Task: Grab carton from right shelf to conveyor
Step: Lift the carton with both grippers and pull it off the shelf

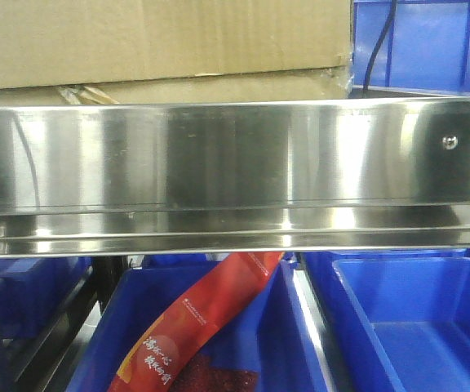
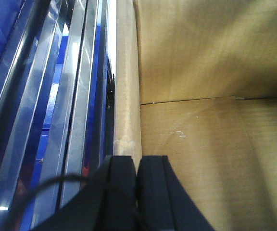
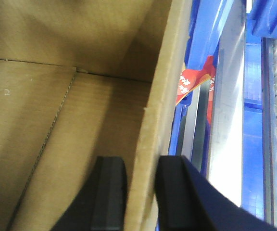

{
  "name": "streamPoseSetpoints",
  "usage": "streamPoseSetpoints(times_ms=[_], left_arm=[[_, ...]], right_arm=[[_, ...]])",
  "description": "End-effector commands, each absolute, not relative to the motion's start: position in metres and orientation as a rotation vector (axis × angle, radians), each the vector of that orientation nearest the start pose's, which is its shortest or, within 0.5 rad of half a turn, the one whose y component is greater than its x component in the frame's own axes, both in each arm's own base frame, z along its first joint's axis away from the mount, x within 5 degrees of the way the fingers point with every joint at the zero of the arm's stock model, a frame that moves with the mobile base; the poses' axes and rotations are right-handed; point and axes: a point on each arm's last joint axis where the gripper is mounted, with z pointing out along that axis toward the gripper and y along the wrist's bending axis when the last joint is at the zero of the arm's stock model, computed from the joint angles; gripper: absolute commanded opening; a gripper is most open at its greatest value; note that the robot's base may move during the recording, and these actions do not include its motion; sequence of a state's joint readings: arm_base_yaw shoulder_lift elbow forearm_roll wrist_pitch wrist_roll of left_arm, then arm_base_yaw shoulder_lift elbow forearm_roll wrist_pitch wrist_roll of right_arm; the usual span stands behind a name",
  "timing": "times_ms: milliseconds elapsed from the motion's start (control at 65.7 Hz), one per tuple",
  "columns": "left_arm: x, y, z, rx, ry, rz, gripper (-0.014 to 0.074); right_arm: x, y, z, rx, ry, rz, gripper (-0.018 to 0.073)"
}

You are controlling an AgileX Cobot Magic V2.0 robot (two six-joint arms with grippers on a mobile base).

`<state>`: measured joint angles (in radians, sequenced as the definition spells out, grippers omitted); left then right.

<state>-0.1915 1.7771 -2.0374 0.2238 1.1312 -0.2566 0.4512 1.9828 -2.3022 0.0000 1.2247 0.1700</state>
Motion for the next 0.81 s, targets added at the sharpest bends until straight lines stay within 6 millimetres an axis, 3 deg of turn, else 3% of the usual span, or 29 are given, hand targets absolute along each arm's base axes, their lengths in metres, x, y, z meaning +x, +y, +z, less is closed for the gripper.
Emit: streamPoseSetpoints(times_ms=[0,137,213,365,456,791], left_arm=[[0.386,-0.063,0.419,-0.077,2.428,0.010,-0.0024],[0.386,-0.062,0.419,-0.077,2.431,0.016,-0.0011],[0.385,-0.060,0.418,-0.079,2.446,0.045,0.0071],[0.385,-0.058,0.418,-0.085,2.446,0.061,0.0324],[0.386,-0.054,0.418,-0.096,2.446,0.068,0.0419],[0.387,-0.036,0.420,-0.141,2.432,0.140,0.0433]], right_arm=[[0.393,0.188,0.414,-0.338,2.391,0.268,-0.0060],[0.393,0.188,0.414,-0.338,2.391,0.268,-0.0060],[0.393,0.188,0.414,-0.338,2.391,0.268,-0.0060],[0.393,0.188,0.414,-0.338,2.391,0.268,-0.0060],[0.393,0.188,0.414,-0.338,2.391,0.268,-0.0060],[0.393,0.188,0.414,-0.338,2.391,0.268,-0.0060]])
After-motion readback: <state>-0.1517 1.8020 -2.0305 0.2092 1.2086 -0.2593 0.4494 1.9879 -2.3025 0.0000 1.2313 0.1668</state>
